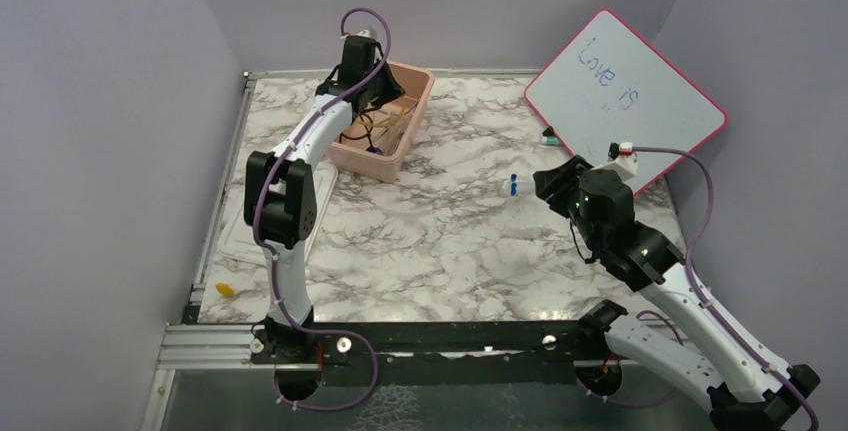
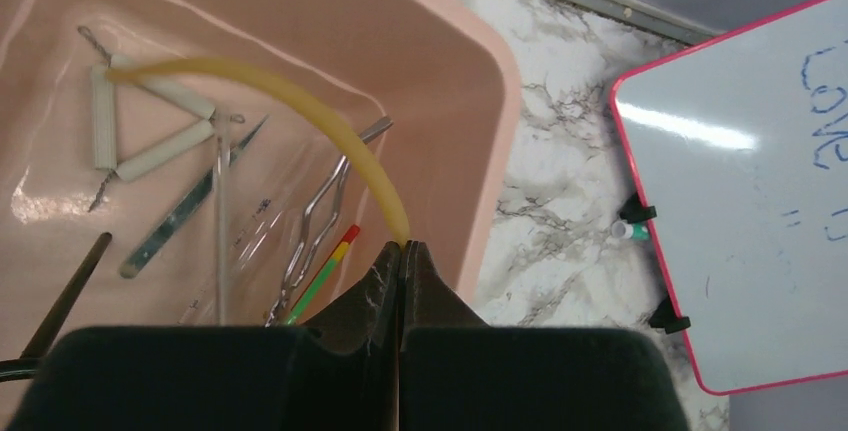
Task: Organize the chemistry lab equipment
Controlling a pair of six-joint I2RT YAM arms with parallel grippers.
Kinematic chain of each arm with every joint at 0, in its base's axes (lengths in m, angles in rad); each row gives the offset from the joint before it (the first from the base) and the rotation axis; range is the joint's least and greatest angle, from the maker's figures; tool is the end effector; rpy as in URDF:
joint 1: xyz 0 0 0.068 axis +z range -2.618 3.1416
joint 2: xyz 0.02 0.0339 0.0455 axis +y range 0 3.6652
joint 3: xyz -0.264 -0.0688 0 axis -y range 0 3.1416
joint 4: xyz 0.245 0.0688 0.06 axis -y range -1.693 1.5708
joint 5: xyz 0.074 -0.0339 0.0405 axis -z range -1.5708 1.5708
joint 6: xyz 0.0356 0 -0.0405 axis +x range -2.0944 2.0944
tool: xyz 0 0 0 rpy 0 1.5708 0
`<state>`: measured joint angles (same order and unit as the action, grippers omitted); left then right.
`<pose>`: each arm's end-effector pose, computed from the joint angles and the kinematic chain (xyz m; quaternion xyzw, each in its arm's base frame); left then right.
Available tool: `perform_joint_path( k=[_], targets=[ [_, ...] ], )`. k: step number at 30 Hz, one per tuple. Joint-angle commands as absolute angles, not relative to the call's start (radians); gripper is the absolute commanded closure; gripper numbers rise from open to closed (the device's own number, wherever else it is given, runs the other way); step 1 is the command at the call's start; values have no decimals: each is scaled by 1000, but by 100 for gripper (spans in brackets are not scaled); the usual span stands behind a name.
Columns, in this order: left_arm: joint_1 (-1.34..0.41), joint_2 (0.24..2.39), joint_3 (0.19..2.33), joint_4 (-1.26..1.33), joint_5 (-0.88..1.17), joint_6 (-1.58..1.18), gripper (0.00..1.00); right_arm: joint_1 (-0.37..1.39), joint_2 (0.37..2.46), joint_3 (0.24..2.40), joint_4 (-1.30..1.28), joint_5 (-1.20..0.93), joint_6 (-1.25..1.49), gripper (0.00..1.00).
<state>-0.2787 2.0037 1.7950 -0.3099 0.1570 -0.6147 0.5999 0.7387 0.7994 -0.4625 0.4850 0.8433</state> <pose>0.4577 -0.1368 0.3070 -0.1053 0.8566 -0.2774 0.4222 0.1438 0.0782 0.3248 0.2298 0.7875 0.2035 0.5344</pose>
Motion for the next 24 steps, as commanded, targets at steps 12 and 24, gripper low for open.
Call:
perform_joint_path(
  k=[12, 24],
  targets=[
    [-247, 2136, 1796, -204, 170, -745, 91, 594, 749, 778, -431, 510, 827, 49],
    [-245, 2140, 2006, -384, 103, -545, 51, 595, 756, 773, -423, 502, 827, 49]
  ],
)
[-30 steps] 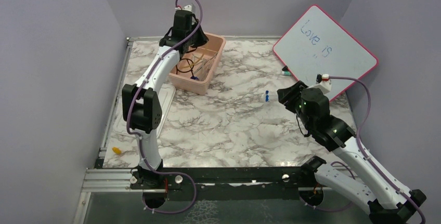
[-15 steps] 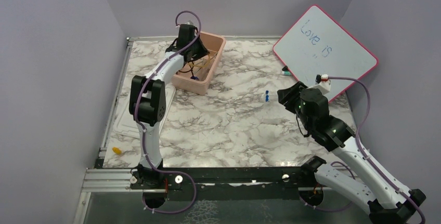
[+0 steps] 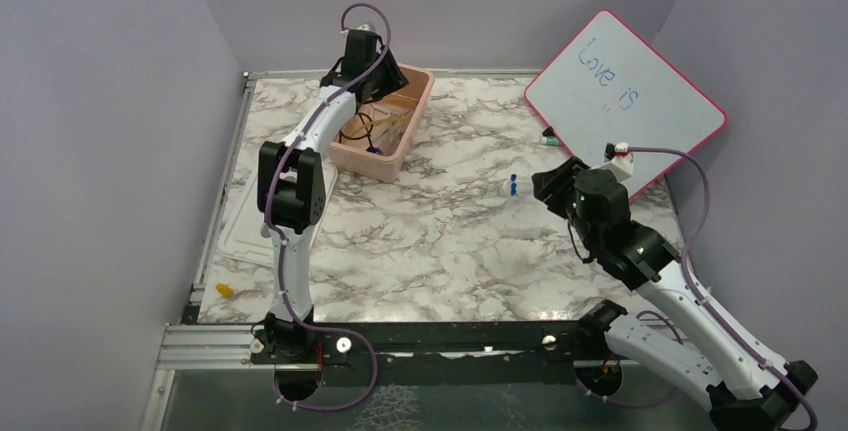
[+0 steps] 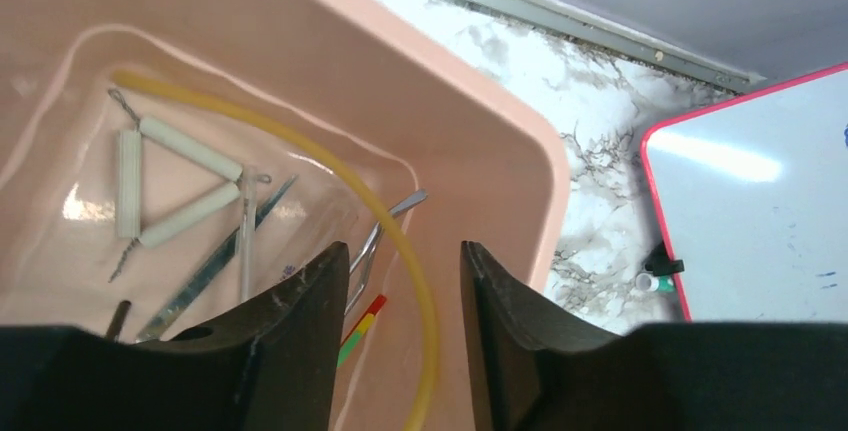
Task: Organize the chemistry lab equipment
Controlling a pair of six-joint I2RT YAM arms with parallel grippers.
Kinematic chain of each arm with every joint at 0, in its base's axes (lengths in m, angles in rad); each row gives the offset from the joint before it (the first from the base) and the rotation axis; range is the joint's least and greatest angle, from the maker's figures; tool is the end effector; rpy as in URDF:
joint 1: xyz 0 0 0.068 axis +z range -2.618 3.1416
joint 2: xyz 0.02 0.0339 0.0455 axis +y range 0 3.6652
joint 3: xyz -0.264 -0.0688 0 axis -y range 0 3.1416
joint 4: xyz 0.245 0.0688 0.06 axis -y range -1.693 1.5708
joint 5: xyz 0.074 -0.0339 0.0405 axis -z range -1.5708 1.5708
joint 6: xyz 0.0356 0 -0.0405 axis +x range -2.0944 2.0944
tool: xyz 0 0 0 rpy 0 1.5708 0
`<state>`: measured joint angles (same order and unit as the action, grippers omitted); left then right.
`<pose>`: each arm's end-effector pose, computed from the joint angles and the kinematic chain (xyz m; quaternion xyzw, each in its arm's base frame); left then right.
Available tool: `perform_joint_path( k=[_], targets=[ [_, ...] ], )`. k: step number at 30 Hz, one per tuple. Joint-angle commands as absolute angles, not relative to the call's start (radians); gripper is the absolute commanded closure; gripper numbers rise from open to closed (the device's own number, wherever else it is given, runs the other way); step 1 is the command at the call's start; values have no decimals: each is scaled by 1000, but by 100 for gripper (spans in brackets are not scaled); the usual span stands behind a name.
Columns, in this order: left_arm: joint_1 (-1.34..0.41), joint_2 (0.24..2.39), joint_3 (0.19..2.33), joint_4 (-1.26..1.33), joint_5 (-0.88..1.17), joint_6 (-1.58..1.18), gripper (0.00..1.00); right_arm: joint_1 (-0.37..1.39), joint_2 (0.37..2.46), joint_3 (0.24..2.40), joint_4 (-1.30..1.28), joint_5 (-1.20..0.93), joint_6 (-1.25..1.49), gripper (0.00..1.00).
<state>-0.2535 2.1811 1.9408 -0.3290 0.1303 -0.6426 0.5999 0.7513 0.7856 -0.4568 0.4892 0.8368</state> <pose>0.4980 -0.1338 0.2709 -0.1386 0.8649 -0.2590 0.4070 0.1465 0.0799 0.3188 0.2269 0.7934 0.1937 0.5306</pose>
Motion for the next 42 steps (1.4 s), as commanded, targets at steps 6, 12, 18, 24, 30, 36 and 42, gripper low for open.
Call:
perform_joint_path(
  k=[6, 12, 18, 24, 30, 36, 42],
  targets=[
    [-245, 2062, 2012, -474, 153, -378, 42, 595, 757, 768, -415, 494, 829, 49],
    [-245, 1942, 1909, -586, 252, -64, 37, 595, 754, 767, -404, 483, 826, 49],
    [-245, 1923, 1906, -735, 368, 192, 43, 595, 766, 762, -392, 462, 830, 49],
    [-243, 1944, 1879, -778, 384, 313, 45, 594, 766, 765, -390, 446, 835, 49],
    [-223, 2031, 1913, -783, 381, 305, 50, 595, 757, 777, -410, 459, 836, 49],
    [-214, 2087, 1951, -783, 405, 286, 47, 594, 741, 770, -420, 474, 836, 49],
    [-215, 2105, 1975, -780, 331, 260, 60, 595, 751, 768, -413, 472, 836, 49]
  ],
)
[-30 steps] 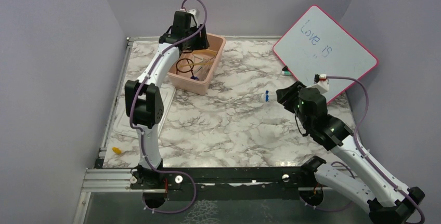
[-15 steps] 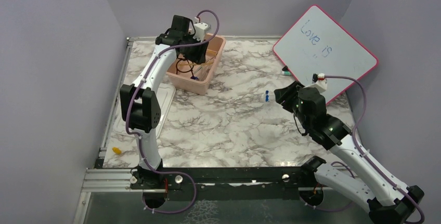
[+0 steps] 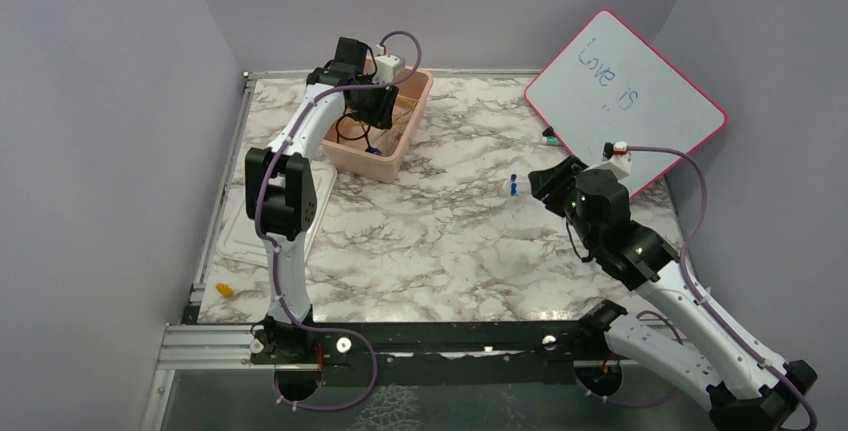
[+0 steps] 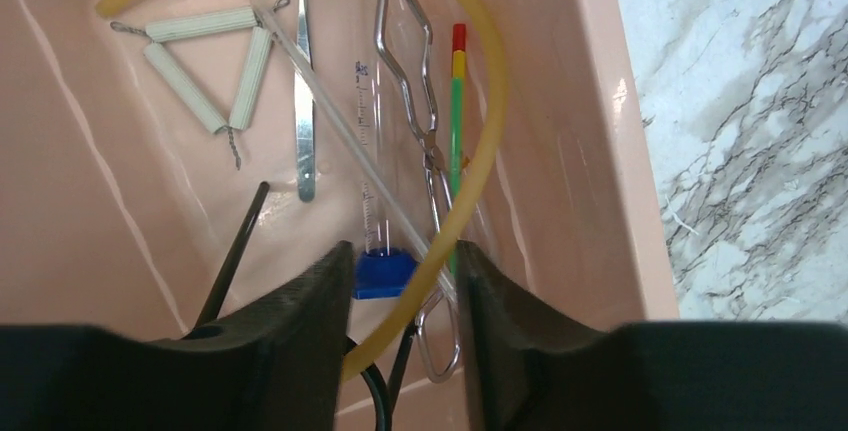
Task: Organize the chemistry lab equipment
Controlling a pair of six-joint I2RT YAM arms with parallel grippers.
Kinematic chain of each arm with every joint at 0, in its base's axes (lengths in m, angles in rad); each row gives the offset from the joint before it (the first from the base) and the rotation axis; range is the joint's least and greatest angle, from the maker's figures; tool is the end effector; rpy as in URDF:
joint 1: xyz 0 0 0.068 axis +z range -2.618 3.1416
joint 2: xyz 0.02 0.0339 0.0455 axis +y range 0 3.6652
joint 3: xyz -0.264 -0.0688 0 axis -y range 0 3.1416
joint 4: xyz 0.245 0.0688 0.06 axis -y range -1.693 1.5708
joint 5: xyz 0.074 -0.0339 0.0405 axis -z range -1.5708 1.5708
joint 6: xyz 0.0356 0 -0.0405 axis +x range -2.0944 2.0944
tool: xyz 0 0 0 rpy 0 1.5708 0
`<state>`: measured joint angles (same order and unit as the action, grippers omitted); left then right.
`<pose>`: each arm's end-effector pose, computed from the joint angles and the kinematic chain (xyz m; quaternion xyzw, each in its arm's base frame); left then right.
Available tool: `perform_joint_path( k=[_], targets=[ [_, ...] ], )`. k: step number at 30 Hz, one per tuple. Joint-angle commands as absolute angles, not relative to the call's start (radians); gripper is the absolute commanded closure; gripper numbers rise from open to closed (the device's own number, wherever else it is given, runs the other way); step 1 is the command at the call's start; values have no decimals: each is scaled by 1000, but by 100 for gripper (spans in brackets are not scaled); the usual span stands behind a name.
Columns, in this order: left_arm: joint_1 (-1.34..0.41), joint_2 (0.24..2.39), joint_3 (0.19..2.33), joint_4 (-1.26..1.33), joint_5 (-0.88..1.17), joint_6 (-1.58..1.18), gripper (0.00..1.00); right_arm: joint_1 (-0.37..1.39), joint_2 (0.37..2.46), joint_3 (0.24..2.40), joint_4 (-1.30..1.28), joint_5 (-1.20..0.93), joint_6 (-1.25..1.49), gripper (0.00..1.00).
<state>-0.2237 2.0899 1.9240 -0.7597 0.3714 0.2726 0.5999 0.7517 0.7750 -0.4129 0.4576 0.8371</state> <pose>0.4525 -0.1162 0.2758 0.2857 0.8892 -0.1674 0.3158 0.1481 0.0822 0.3192 0.2211 0.7883 0.2152 0.5323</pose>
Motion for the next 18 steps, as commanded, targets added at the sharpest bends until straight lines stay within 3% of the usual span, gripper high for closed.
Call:
perform_joint_path(
  k=[1, 6, 18],
  targets=[
    [-214, 2108, 1988, -780, 332, 243, 66, 595, 754, 767, -413, 471, 836, 49],
    [-216, 2123, 2067, -779, 364, 148, 98, 594, 756, 762, -410, 465, 841, 49],
    [-214, 2193, 2222, -776, 410, -291, 100, 594, 754, 755, -405, 465, 842, 49]
  ],
)
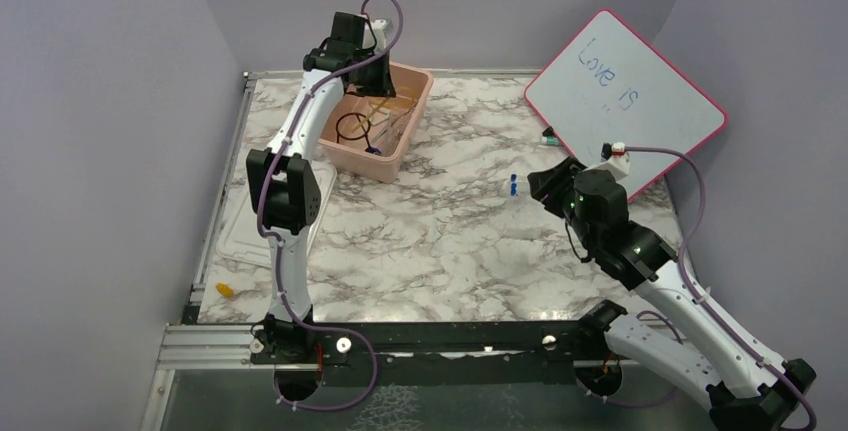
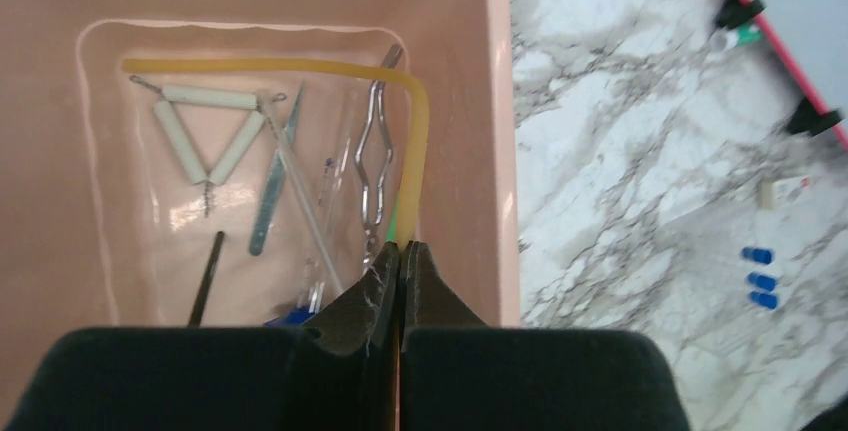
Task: Organize the chemistry lab equipment
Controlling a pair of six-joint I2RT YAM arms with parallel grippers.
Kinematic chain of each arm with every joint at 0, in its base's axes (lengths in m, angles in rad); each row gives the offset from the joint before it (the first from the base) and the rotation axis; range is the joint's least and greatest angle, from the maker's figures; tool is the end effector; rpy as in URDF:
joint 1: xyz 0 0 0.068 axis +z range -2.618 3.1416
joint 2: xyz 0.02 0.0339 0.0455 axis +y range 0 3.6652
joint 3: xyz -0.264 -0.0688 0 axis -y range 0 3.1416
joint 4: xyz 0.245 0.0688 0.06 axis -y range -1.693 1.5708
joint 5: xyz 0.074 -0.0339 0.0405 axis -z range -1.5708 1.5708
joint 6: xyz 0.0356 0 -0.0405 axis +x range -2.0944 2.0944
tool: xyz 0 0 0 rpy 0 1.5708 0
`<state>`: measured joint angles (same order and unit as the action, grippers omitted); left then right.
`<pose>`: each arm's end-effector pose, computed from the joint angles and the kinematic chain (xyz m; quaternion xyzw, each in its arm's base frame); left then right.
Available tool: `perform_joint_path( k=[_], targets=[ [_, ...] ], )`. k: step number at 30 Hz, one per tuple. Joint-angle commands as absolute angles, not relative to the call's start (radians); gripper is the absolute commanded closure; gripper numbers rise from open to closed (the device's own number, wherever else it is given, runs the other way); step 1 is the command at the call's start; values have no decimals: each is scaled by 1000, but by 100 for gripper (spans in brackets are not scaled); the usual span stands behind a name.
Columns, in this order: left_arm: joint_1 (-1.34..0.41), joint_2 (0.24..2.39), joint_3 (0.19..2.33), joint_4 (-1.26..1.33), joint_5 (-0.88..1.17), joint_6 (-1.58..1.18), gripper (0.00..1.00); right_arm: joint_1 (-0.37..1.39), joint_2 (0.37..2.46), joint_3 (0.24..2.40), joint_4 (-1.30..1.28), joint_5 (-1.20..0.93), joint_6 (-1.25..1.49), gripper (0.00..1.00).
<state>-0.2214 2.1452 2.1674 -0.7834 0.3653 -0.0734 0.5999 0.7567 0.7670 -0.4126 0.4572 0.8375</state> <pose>0.4701 -0.1188 0.3266 0.1382 0.8961 -0.2220 0.3586 0.1491 0.0829 0.3158 0.2204 0.7919 0.2114 0.5288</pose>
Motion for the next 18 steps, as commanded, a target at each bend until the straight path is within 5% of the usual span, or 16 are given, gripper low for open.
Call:
perform_joint_path(
  k=[1, 18],
  targets=[
    [-214, 2199, 2230, -773, 419, -328, 100, 594, 755, 754, -406, 465, 843, 49],
    [-213, 2207, 2032, -539, 384, -702, 100, 594, 746, 749, -409, 474, 841, 49]
  ],
)
